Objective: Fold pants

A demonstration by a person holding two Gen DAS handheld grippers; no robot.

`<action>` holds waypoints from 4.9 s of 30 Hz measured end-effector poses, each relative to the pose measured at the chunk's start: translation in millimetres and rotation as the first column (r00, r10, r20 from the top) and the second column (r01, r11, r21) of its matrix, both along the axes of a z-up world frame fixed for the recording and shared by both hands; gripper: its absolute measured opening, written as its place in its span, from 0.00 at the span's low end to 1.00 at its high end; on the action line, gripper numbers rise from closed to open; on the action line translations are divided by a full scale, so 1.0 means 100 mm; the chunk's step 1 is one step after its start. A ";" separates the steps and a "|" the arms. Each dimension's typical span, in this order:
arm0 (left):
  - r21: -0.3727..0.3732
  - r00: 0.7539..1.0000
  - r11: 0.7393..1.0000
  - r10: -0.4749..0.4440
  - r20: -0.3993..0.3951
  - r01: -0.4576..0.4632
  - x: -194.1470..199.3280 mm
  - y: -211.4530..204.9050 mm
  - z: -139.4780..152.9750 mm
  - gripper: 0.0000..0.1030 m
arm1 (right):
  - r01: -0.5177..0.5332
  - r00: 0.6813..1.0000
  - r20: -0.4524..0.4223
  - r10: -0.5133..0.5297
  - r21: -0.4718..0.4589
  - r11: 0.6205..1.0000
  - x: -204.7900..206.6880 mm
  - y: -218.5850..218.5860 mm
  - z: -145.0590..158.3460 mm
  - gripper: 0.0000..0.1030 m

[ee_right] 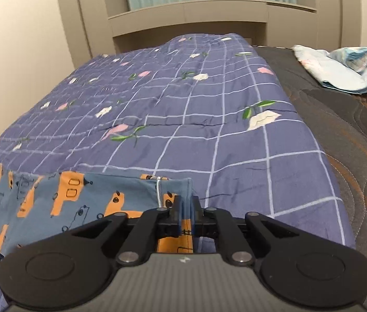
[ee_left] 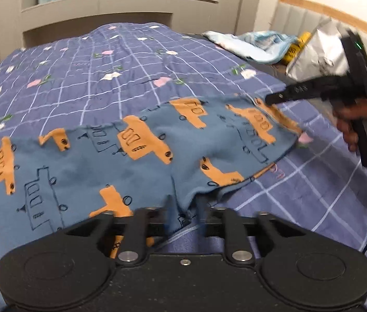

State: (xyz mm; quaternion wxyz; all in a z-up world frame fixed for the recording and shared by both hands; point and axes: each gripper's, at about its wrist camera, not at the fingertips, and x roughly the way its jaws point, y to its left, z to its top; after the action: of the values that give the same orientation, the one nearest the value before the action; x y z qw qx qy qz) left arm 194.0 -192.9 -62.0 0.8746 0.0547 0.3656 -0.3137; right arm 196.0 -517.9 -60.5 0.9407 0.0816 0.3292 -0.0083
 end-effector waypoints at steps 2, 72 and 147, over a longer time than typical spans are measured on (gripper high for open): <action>-0.033 0.999 0.999 0.036 -0.005 -0.036 0.00 0.08 0.06 0.50 | -0.002 1.000 0.026 0.002 -0.030 1.000 -0.11 0.07 0.08 0.37; 0.280 0.754 0.701 0.623 0.207 -0.656 0.95 2.66 -0.07 0.99 | -0.686 0.720 -0.065 0.691 -0.222 0.693 1.50 3.56 -0.06 0.27; 0.121 0.933 0.978 -0.119 -0.341 0.169 1.41 -2.55 0.28 0.67 | 0.072 0.985 0.166 -0.046 -0.153 0.986 -0.70 0.85 -0.27 0.12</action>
State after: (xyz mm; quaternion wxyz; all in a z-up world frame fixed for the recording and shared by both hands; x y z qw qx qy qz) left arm 335.4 -448.3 -33.7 0.7687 0.0926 0.5249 -0.3535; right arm 125.8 -432.9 -87.7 0.9671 0.0166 0.2476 -0.0559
